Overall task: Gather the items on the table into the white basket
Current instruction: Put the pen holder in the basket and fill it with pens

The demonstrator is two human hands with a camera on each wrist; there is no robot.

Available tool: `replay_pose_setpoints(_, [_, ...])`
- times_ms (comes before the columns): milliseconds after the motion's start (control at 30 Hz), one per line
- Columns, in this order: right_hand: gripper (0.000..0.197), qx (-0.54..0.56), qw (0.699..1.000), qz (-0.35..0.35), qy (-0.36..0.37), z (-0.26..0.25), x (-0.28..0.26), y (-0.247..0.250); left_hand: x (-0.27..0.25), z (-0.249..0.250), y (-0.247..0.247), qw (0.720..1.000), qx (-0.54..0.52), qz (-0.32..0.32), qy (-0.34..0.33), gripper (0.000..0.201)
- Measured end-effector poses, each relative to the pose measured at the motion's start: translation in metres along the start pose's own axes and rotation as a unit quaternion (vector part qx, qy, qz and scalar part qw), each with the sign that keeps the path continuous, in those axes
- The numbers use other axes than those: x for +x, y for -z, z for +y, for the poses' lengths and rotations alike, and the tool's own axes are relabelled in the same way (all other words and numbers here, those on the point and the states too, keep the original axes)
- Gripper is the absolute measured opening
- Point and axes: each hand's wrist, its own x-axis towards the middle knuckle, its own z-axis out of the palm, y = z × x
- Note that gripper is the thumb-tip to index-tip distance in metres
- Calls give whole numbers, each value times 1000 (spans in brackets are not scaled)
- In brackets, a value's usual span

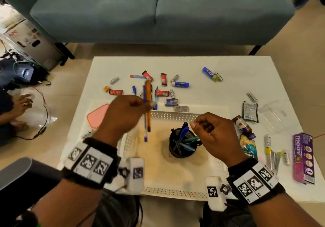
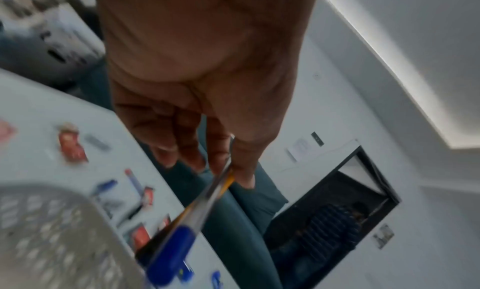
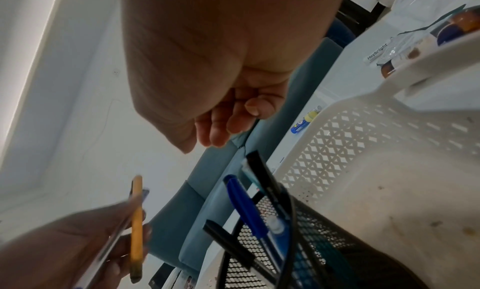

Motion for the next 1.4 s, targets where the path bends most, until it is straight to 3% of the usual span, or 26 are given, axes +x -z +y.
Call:
replay_pose_setpoints(100, [14, 61, 998, -10, 10, -13, -1, -3, -37, 3, -44, 992, -66, -102, -42, 25])
replay_pose_setpoints(233, [16, 126, 991, -26, 21, -26, -3, -9, -46, -14, -81, 986, -65, -101, -112, 27])
replay_pose_setpoints(433, [8, 152, 988, -16, -5, -21, 0, -10, -24, -19, -85, 975, -65, -141, -160, 23])
replay_pose_setpoints(567, [13, 163, 985, 58, -2, -19, 5, -7, -14, -22, -83, 974, -105, -128, -155, 30])
replay_pose_setpoints(700, [34, 121, 983, 138, 5, -10, 7, -6, -2, -21, -78, 977, -127, -79, -149, 19])
replay_pose_setpoints(833, [26, 0, 995, 96, 34, -4, 0, -10, -3, -17, -76, 972, -166, -44, -159, 22])
replay_pose_setpoints(1033, [13, -101, 993, 49, 48, 5, 0, -12, -2, -19, -80, 952, -237, -76, -179, 15])
replay_pose_setpoints(1400, [15, -107, 994, -8, 12, 13, 1, -2, -2, -23, -90, 955, -202, -114, -183, 21])
